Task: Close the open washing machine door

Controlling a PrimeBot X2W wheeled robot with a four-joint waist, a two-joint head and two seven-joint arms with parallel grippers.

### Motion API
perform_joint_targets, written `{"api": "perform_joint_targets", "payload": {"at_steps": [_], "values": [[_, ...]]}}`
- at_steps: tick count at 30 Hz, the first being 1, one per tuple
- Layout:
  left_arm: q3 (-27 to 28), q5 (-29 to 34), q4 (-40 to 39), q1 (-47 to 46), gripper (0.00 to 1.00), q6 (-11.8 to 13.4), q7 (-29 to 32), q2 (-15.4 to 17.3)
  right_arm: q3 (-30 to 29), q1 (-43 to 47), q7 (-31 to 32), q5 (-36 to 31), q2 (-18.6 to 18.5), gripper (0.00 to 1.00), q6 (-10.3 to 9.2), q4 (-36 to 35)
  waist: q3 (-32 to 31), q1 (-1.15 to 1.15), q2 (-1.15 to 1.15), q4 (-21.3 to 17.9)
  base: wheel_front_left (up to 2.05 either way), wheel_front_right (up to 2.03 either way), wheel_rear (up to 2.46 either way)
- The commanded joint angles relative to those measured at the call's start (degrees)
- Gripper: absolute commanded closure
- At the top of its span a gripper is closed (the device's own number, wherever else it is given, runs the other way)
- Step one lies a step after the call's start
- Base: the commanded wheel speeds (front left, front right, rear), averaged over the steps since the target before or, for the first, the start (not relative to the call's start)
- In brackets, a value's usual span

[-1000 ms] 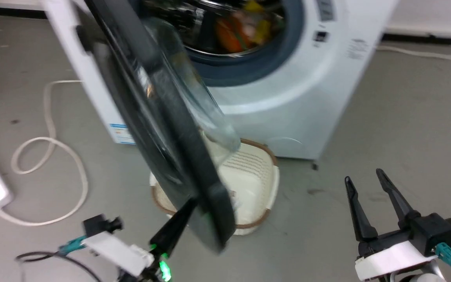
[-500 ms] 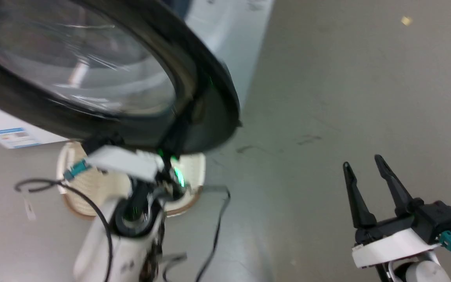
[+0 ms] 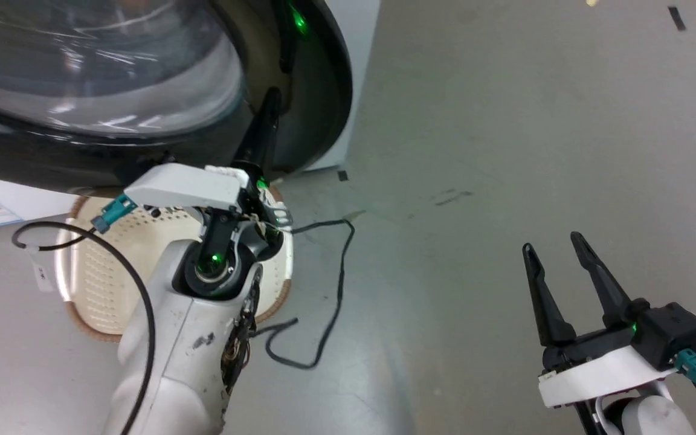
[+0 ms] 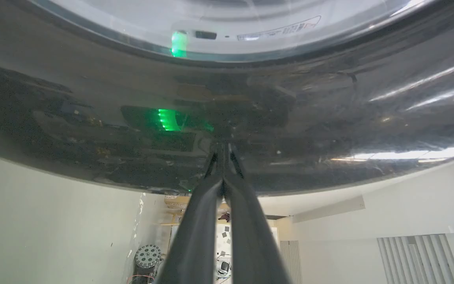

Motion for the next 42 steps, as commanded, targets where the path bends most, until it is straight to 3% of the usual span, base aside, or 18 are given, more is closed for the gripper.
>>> {"api": "perform_joint_targets", "payload": {"at_steps": [1, 5, 6, 7, 14, 17, 22, 26, 31, 35, 40, 41, 42], "values": [[-0.31, 1.09, -0.54, 1.09, 1.0, -0.29, -0.32, 0.13, -0.14, -0.57, -0.24, -0.28, 0.16, 0.0, 0.05, 0.0, -1.5, -0.01, 0.0, 1.56, 0.0, 0.0, 0.0], [-2.48, 5.53, -4.75, 7.1, 1.0, -0.31, -0.85, 1.24, -0.9, 0.6, -0.24, -1.25, 0.16, 0.0, 0.05, -0.19, -4.57, -0.01, 0.0, 4.8, 0.0, 0.0, 0.0], [-3.23, 7.21, -6.11, 9.01, 0.61, -0.31, -1.35, 1.94, -1.11, 1.1, -0.24, -1.49, 0.16, 0.0, 0.05, -0.19, -5.43, -0.01, 0.0, 5.7, 0.0, 0.0, 0.0], [-4.04, 9.35, -7.44, 10.96, 0.0, -0.31, -2.29, 2.9, -1.13, 1.53, -0.24, -1.73, 0.16, 0.0, 0.05, -0.18, -6.17, -0.01, 0.0, 6.56, 0.0, 0.0, 0.0], [-9.72, 30.46, -12.47, 21.4, 0.0, -0.32, -12.27, 11.97, -2.0, 4.5, -0.24, -3.5, 0.16, 0.0, 0.05, -0.33, -11.41, -0.01, 0.0, 13.45, 0.0, 0.0, 0.0], [-6.94, 41.85, -12.97, 24.53, 0.0, 0.99, -13.26, 14.41, -2.16, 5.63, -0.24, -3.91, 0.16, 0.0, 0.05, -0.35, -13.46, -0.01, 0.0, 16.06, 0.0, 0.0, 0.0], [1.76, 62.51, -19.37, 31.51, 0.0, 4.83, -13.33, 12.31, -1.86, 7.16, -0.24, -4.2, 0.16, 0.0, 0.05, -0.47, -16.04, -0.01, 0.0, 19.04, 0.0, 0.0, 0.0], [6.19, 73.14, -22.83, 36.95, 0.0, 5.63, -13.34, 9.62, -1.31, 8.3, -0.24, -4.25, 0.16, 0.0, 0.05, -0.4, -17.63, -0.01, 0.0, 20.49, 0.0, 0.0, 0.0], [7.85, 85.92, -25.48, 41.07, 0.0, 6.56, -13.35, 8.22, -1.17, 9.69, -0.24, -4.11, 0.16, 0.0, 0.05, -0.36, -18.73, -0.01, 0.0, 21.84, 0.0, 0.0, 0.0], [7.07, 92.78, -26.97, 42.68, 0.0, 7.53, -13.35, 7.4, -1.44, 10.16, -0.24, -3.85, 0.16, 0.0, 0.05, -0.1, -18.01, -0.01, 0.0, 22.76, 0.0, 0.0, 0.0], [6.41, 95.88, -27.4, 42.75, 0.0, 7.74, -13.35, 6.26, -0.25, 9.28, -0.07, -3.79, 0.16, 0.0, 0.05, 0.84, -15.49, -0.01, 0.0, 23.7, 0.0, 0.0, 0.0], [6.17, 96.37, -27.38, 42.53, 0.0, 7.66, -13.35, 6.16, 0.35, 8.9, 0.33, -3.76, -0.01, 0.11, 0.05, 0.98, -14.84, -0.01, 0.0, 23.96, 0.0, 0.0, 0.0], [5.94, 96.74, -27.39, 42.24, 0.0, 7.58, -13.35, 6.0, 0.93, 8.36, 0.59, -3.84, -0.47, 0.73, 0.05, 0.97, -14.07, -0.01, 0.0, 24.26, 0.0, 0.0, 0.0]]}}
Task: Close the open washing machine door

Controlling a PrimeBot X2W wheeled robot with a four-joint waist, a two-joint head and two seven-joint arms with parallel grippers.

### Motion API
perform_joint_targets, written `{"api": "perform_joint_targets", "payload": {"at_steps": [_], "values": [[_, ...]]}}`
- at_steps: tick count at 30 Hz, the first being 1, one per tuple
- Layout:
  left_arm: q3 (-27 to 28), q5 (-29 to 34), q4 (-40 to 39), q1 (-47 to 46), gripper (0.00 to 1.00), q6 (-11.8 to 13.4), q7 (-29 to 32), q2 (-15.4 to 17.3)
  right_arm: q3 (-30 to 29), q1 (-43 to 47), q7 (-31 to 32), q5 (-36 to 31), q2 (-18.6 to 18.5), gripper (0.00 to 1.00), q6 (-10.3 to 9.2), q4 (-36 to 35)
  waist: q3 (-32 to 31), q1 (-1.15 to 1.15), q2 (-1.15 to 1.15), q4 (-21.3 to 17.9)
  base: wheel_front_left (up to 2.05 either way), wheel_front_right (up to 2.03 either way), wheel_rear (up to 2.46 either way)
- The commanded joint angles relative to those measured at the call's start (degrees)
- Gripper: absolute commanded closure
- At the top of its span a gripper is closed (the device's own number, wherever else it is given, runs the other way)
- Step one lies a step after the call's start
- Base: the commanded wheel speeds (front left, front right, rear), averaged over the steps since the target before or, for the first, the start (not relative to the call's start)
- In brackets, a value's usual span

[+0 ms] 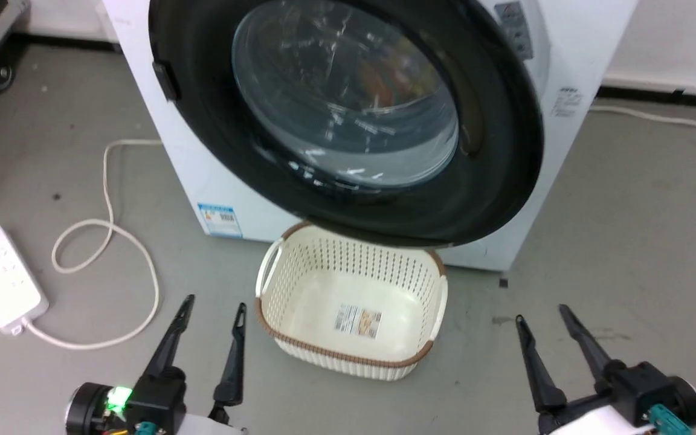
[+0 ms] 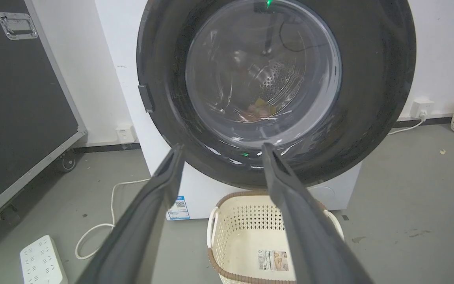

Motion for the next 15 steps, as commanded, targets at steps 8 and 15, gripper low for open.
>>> {"api": "perform_joint_targets", "payload": {"at_steps": [8, 15], "values": [[-1.49, -0.01, 1.12, -3.54, 0.0, -0.87, -0.3, -2.5, 4.48, -9.73, 2.12, 1.99, -6.63, 1.0, 0.05, -0.88, 8.5, 0.0, 0.0, 3.57, 0.0, 0.0, 0.0], [-3.12, 0.11, 2.78, -8.18, 0.0, -1.74, -0.3, -4.03, 8.98, -24.14, 6.71, 7.51, -15.38, 1.0, 0.05, 2.9, 15.47, 0.0, 0.0, 6.19, 0.0, 0.0, 0.0]]}}
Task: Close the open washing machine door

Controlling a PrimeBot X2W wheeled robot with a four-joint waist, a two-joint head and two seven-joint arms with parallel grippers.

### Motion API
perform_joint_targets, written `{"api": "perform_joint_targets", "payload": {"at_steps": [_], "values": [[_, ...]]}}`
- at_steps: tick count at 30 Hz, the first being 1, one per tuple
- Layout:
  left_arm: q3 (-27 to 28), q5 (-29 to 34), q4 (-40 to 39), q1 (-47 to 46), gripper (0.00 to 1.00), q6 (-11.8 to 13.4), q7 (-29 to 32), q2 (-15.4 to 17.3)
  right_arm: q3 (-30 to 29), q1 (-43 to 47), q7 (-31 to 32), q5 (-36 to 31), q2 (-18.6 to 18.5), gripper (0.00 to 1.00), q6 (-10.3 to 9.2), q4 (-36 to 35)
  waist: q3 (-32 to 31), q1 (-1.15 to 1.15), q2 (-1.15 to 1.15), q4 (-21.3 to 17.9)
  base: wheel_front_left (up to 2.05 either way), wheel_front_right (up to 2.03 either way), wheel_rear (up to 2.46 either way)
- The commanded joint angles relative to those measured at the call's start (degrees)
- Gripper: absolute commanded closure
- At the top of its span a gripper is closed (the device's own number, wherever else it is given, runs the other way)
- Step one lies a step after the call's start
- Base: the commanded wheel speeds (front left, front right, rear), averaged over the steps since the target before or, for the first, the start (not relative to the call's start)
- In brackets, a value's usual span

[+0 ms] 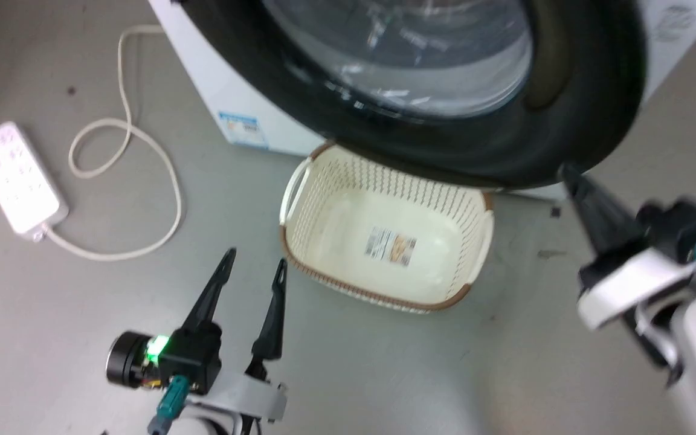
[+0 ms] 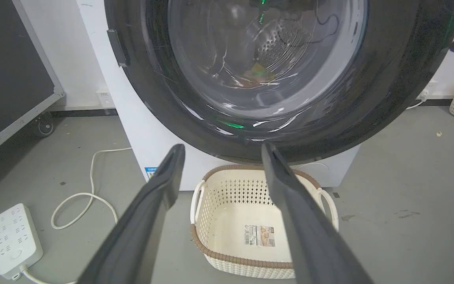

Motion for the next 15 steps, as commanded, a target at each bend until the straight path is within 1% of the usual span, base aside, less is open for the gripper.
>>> {"api": "perform_joint_targets", "payload": {"at_steps": [1, 9, 12, 15], "values": [[-0.16, 0.03, 0.04, -1.2, 0.0, -0.19, -0.3, -0.34, 0.47, -2.03, 0.47, 0.76, -0.94, 1.0, 0.03, 0.88, 3.03, -0.01, 0.0, 1.95, 0.0, 0.0, 0.0], [-0.74, 0.19, -0.06, -4.73, 0.0, -0.03, -0.3, -1.29, 1.77, -16.0, 4.61, 7.42, -6.59, 1.0, 0.03, 9.31, 6.6, -0.01, 0.0, 3.55, 0.0, 0.0, 0.0], [-0.81, 0.13, -0.32, -5.2, 0.0, 0.15, -0.3, -1.51, 1.68, -20.66, 5.56, 9.22, -7.58, 1.0, 0.03, 12.14, 7.7, -0.01, 0.0, 3.6, 0.0, 0.0, 0.0], [-1.16, 0.28, -0.3, -5.95, 0.0, 0.09, -0.3, -1.68, 1.33, -25.7, 6.23, 9.63, -8.3, 1.0, 0.03, 15.18, 9.06, -0.01, 0.0, 3.79, 0.0, 0.0, 0.0]]}}
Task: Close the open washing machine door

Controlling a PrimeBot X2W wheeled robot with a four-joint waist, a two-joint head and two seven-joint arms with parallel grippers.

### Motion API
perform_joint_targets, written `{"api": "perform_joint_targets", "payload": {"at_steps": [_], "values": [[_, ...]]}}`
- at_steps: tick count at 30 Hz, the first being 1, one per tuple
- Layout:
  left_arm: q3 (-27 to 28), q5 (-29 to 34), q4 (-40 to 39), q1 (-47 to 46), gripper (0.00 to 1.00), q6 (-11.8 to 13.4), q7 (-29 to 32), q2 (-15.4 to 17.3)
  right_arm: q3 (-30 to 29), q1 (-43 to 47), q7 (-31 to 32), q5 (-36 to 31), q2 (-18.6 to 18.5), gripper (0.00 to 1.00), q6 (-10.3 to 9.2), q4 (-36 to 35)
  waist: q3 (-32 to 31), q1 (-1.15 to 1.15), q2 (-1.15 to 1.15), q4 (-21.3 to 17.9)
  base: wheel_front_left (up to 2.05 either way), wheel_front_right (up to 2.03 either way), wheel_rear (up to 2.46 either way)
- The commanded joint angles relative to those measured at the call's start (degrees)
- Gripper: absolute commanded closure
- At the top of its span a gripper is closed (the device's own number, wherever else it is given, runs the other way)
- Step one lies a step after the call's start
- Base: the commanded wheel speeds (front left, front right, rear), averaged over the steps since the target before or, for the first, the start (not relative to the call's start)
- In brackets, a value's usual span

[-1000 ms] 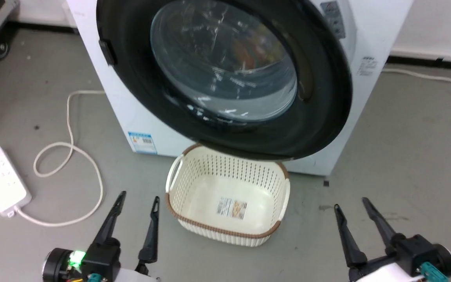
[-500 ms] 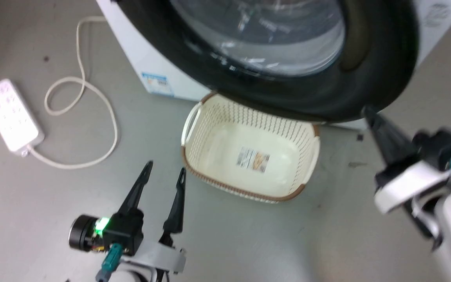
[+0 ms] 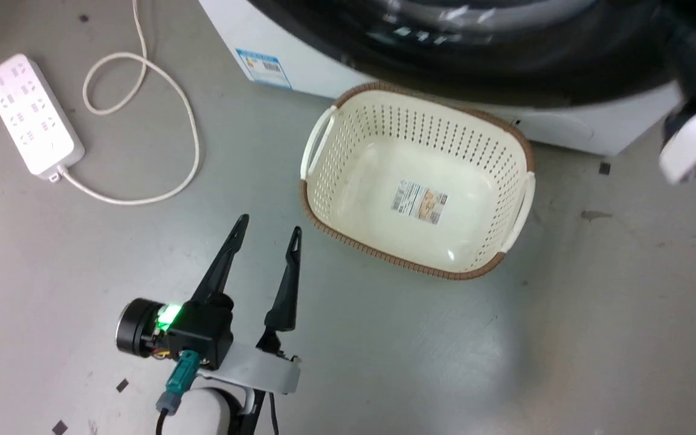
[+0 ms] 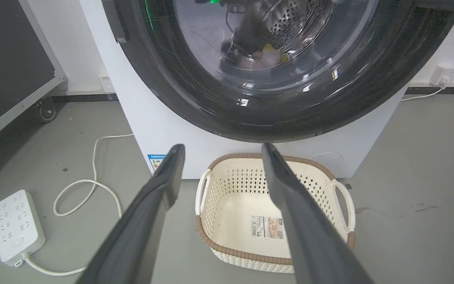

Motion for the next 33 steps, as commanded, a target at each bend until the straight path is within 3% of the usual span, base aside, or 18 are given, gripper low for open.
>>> {"api": "perform_joint_targets", "payload": {"at_steps": [1, 8, 15, 16, 17, 18, 24, 27, 32, 33], "values": [[-0.18, 0.27, -0.02, -1.26, 0.0, 0.04, -0.3, -0.38, -0.76, -2.34, 0.03, 0.41, -0.66, 1.0, -0.11, 1.38, 0.7, -0.01, 0.0, 0.22, 0.0, 0.0, 0.0], [-0.48, 0.78, 0.44, -2.34, 0.0, 0.52, -0.3, -0.59, -3.52, -9.91, -0.19, -1.12, 0.32, 1.0, -0.11, 9.33, 1.44, -0.01, 0.0, 0.56, 0.0, 0.0, 0.0], [-0.13, 0.24, 1.05, -1.76, 0.0, 0.82, -0.3, -0.73, -3.16, -9.22, -3.39, -1.62, 1.53, 1.0, -0.11, 13.53, -1.38, -0.01, 0.0, 0.17, 0.0, 0.0, 0.0], [0.05, 0.09, 1.17, -1.53, 0.0, 0.8, -0.3, -0.75, -2.89, -8.5, -4.12, -1.51, 1.85, 0.6, -0.11, 13.78, -2.23, -0.01, 0.0, -0.02, 0.0, 0.0, 0.0], [0.25, -0.05, 1.28, -1.31, 0.0, 0.77, -0.3, -0.76, -2.43, -7.57, -4.94, -1.43, 2.1, 0.06, -0.11, 13.87, -3.14, -0.01, 0.0, -0.23, 0.0, 0.0, 0.0], [0.47, -0.19, 1.47, -1.06, 0.0, 0.75, -0.3, -0.77, -1.7, -6.41, -5.7, -1.31, 2.35, 0.0, -0.11, 13.91, -4.31, -0.01, 0.0, -0.49, 0.0, 0.0, 0.0], [2.13, -0.03, 2.7, 1.1, 0.0, 1.13, -0.3, -0.48, -0.98, 3.09, -11.41, -1.15, 3.59, 0.0, -0.11, 12.17, -11.39, -0.01, 0.0, -2.7, 0.0, 0.0, 0.0], [2.97, -0.22, 3.22, 2.19, 0.0, 1.08, -0.3, -0.29, -3.67, 8.79, -12.97, -1.57, 5.23, 0.0, -0.11, 9.29, -14.55, -0.01, 0.0, -4.11, 0.0, 0.0, 0.0], [4.2, -0.57, 4.33, 4.21, 0.0, 0.86, -0.3, 0.08, -7.4, 20.08, -13.75, -6.13, 8.31, 0.0, -0.11, -0.03, -18.69, -0.01, 0.0, -6.61, 0.0, 0.0, 0.0], [5.12, -0.51, 4.47, 5.31, 0.0, 1.07, -0.3, 0.42, -11.19, 26.64, -13.82, -8.89, 11.4, 0.0, -0.11, -5.88, -20.59, -0.01, 0.0, -8.03, 0.0, 0.0, 0.0]]}}
